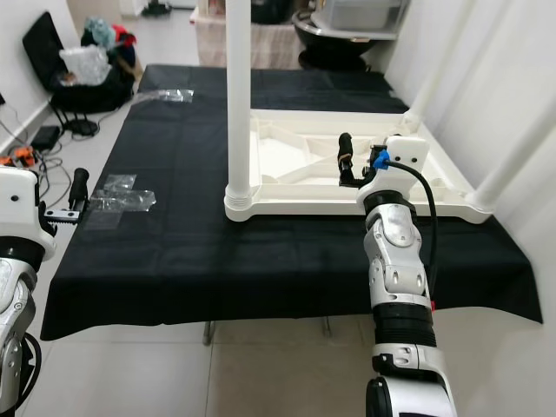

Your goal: Building children table

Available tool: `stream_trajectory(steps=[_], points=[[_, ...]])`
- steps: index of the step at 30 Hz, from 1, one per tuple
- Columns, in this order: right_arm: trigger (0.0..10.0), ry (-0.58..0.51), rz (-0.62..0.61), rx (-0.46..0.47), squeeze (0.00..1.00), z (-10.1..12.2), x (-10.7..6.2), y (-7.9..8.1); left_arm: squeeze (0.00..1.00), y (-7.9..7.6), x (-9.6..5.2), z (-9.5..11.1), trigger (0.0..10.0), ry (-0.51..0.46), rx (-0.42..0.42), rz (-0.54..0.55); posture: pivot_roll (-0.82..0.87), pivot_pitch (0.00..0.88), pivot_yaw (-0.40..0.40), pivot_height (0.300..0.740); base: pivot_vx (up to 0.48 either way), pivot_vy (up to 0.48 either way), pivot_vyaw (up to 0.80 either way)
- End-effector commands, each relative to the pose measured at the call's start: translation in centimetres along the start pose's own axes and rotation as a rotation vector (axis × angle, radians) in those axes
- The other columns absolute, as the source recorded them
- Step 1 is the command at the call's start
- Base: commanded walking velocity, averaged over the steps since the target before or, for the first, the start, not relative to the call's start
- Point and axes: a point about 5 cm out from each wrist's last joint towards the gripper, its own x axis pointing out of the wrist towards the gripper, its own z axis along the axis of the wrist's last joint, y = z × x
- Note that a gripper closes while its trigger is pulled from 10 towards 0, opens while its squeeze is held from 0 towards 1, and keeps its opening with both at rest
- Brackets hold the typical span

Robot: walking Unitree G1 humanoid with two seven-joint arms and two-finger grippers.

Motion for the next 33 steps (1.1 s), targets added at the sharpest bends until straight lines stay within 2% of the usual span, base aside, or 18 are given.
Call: stream_trajectory(steps=[1, 9, 21, 29, 30, 31, 32, 33], points=[[10.0, -0.018, -0.014, 0.008, 0.0, 0.2, 0.0, -0.1, 0.0, 0.1, 0.0, 0.0, 10.0, 0.0, -0.011, -0.003, 0.08, 0.045, -0.065, 0.74, 0.277, 0.0, 0.0], [10.0, -0.015, -0.018, 0.006, 0.0, 0.2, 0.1, -0.1, 0.0, 0.0, 0.2, 0.0, 10.0, -0.002, -0.001, -0.004, 0.08, 0.047, -0.065, 0.74, 0.261, 0.0, 0.0], [10.0, -0.018, -0.045, -0.012, 0.0, 0.6, 0.3, -0.4, 0.0, -0.1, 0.2, -0.2, 10.0, 0.012, -0.011, -0.01, 0.08, 0.049, -0.065, 0.74, 0.0, 0.0, 0.0], [10.0, 0.001, -0.122, -0.071, 0.0, 0.3, 0.6, -2.0, 0.0, -0.5, 0.0, -0.3, 10.0, 0.019, -0.017, -0.04, 0.08, 0.052, -0.067, 0.74, 0.0, 0.0, 0.0], [10.0, 0.011, -0.13, -0.071, 0.0, 0.3, 0.8, -2.6, 0.0, -0.6, -0.1, -0.4, 10.0, 0.026, -0.027, -0.045, 0.08, 0.052, -0.067, 0.74, 0.0, 0.0, 0.0], [10.0, 0.043, -0.107, -0.085, 0.0, -0.1, 1.1, -3.0, 0.0, -0.8, -0.2, -0.6, 10.0, 0.034, -0.038, -0.057, 0.08, 0.055, -0.067, 0.74, 0.0, 0.0, 0.0], [10.0, 0.069, -0.063, -0.056, 0.0, -0.3, 1.4, -3.2, 0.0, -1.1, -0.4, -0.7, 10.0, 0.044, -0.053, -0.078, 0.08, 0.055, -0.067, 0.74, 0.0, 0.0, 0.0], [10.0, 0.144, 0.049, -0.049, 0.0, -1.0, 1.8, -3.3, 0.0, -1.9, -0.7, -1.1, 10.0, 0.064, -0.067, -0.137, 0.08, 0.057, -0.066, 0.74, 0.0, 0.0, 0.0]])
